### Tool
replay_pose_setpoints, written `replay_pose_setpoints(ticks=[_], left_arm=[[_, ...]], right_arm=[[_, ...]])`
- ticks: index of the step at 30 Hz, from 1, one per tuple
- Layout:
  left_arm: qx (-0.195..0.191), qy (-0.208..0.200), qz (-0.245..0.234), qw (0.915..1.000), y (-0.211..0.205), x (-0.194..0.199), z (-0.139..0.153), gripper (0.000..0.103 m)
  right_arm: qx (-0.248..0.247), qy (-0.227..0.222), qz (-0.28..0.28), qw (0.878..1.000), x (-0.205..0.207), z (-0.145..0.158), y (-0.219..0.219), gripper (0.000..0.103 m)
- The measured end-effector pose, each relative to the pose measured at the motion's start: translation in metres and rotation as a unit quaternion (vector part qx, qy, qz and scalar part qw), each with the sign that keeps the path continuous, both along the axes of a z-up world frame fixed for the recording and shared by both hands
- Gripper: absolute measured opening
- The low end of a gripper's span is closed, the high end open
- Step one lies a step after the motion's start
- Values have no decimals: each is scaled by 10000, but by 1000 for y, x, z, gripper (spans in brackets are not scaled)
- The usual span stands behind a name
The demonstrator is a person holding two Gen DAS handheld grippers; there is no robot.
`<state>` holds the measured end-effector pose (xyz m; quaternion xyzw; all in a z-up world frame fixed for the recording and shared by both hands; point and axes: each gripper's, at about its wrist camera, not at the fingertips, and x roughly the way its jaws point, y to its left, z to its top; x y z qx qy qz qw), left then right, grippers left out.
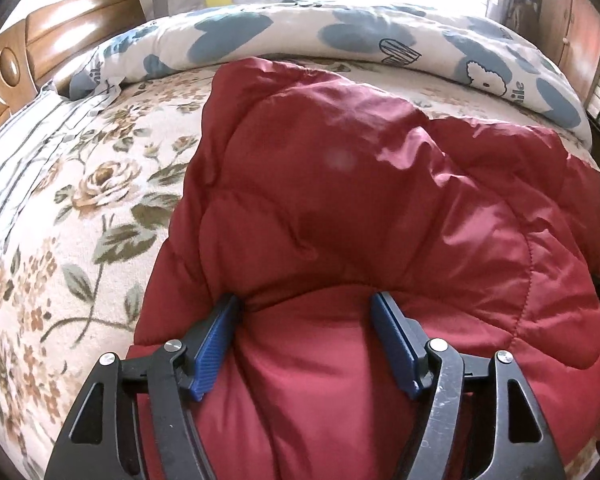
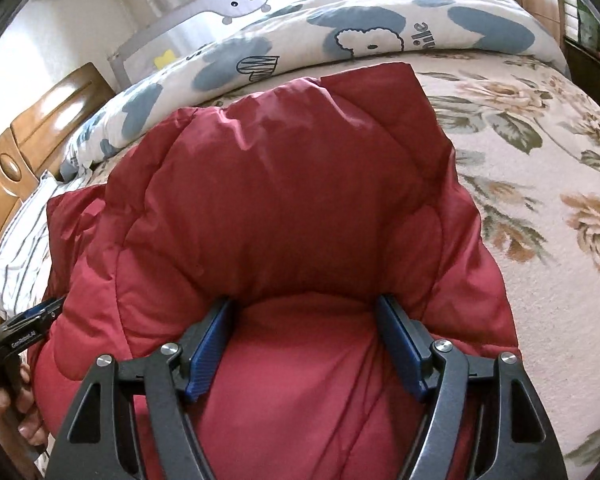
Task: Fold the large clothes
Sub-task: 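Release the hem and press the folded jacket flat with both grippers open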
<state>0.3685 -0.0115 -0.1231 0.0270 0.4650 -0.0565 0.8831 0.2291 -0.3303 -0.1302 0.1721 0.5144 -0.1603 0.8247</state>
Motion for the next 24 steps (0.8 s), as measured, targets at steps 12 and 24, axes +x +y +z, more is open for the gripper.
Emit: replay_pose_setpoints(ticks=[12,24], left_arm=[[-701,-101,61,9975,50,-37,34,68],[-972,36,491,9941,100,-49,25,72]], right_arm=[[199,-81,-42,9998,-9,26,-2,75],[37,-110,-290,9995,-54,56,-32,75]])
